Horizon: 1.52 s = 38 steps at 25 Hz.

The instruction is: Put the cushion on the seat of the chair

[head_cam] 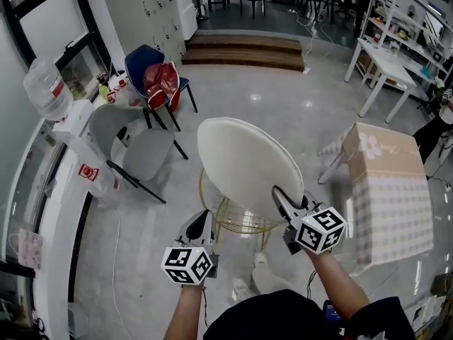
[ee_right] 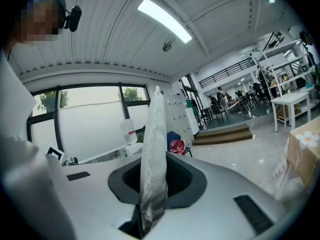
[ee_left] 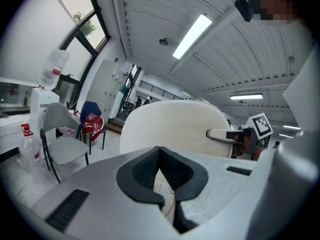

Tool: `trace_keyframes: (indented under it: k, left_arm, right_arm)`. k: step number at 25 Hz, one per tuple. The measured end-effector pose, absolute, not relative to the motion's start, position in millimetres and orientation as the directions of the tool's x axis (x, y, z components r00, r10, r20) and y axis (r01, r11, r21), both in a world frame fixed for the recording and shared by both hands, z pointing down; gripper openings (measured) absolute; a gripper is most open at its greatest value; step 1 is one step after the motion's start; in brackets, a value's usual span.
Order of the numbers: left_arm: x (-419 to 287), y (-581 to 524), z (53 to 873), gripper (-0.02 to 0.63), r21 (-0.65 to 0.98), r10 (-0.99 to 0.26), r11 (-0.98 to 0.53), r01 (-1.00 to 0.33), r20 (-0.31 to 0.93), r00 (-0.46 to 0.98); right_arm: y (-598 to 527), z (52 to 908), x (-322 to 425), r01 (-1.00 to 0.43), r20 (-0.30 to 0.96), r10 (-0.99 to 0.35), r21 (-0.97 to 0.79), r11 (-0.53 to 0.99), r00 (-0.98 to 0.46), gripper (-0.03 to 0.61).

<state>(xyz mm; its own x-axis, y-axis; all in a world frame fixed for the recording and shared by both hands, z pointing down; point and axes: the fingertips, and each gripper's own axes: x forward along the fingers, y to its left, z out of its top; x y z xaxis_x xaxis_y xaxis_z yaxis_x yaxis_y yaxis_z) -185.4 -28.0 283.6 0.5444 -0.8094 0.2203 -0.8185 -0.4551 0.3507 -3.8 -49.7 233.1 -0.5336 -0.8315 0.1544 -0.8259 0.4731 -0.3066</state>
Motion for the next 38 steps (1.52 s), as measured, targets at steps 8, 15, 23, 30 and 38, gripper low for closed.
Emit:
trace_keyframes:
  k: [8, 15, 23, 30, 38]
  left_arm:
    - [-170.3, -59.9, 318.2, 0.005, 0.386, -0.800, -0.425, -0.819, 0.262, 0.539]
    - [-163.7, -78.1, 365.4, 0.005, 0.416, -0.780, -0.379, -0.826, 0.337, 0.527]
    - [-158.9, -90.0, 409.3, 0.005, 0.431, -0.760, -0.337, -0.837, 0.400, 0.512]
    - [-162.3, -91.9, 445.2, 0.005, 0.434, -0.747, -0.286, -0.854, 0.458, 0.482]
    - [-155.1, -92.1, 487.7, 0.005, 0.429, -0.709, -0.283, -0.858, 0.508, 0.488]
  right_arm:
    - [-75.3, 275.6, 9.0, -0.825, 0.245, -0.805, -0.338, 0.452, -0.541, 0.060]
    - [-97.0, 323.7, 14.8, -0.818, 0.330, -0.764, -0.381, 0.430, -0.555, 0.060]
    - [-114.0, 374.5, 17.1, -0.812, 0.405, -0.716, -0.415, 0.411, -0.569, 0.060]
    - [-123.4, 416.0, 14.7, -0.799, 0.447, -0.674, -0.452, 0.397, -0.588, 0.061]
    - [-132.2, 455.4, 13.7, -0.792, 0.469, -0.652, -0.476, 0.382, -0.596, 0.061]
